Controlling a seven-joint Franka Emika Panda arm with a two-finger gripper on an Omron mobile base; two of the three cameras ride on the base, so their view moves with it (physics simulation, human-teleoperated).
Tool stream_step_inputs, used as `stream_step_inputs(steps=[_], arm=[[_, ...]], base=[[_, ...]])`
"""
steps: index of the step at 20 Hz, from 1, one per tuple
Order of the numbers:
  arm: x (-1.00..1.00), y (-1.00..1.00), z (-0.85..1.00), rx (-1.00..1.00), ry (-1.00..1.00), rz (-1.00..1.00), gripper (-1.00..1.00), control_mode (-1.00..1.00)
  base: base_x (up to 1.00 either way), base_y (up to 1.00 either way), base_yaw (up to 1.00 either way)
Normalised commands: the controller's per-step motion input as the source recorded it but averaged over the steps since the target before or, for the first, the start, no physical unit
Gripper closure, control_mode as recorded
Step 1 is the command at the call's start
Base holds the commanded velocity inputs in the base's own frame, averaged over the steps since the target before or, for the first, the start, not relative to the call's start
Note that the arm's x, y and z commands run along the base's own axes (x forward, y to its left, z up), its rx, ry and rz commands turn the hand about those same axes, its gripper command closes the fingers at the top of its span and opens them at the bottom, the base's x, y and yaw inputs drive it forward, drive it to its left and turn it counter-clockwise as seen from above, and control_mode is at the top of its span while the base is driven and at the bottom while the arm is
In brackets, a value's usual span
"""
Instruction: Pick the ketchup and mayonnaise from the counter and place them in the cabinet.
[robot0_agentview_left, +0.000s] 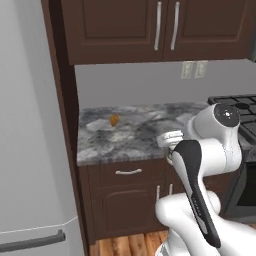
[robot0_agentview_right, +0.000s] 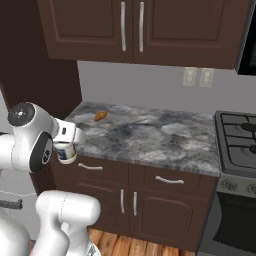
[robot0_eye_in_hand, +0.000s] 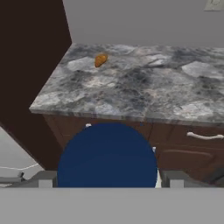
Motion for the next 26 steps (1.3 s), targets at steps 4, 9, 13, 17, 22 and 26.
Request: stream_step_inputs(steps=[4, 9, 13, 17, 22, 26], arm=[[0.00, 0.00, 0.00, 0.00, 0.00, 0.00, 1.00, 1.00], [0.00, 0.00, 0.00, 0.00, 0.00, 0.00, 1.00, 1.00], [0.00, 0.00, 0.00, 0.00, 0.00, 0.00, 1.00, 1.00], [0.00, 0.00, 0.00, 0.00, 0.00, 0.00, 1.00, 1.00], [0.00, 0.00, 0.00, 0.00, 0.00, 0.00, 1.00, 1.00], [0.00, 0.00, 0.00, 0.00, 0.00, 0.00, 1.00, 1.00]], base=[[-0.89, 0.00, 0.00], [-0.64, 0.05, 0.00], [-0.15, 0.43, 0.00], [-0.01, 0.78, 0.00], [0.00, 0.97, 0.00], [0.00, 1.00, 0.00]])
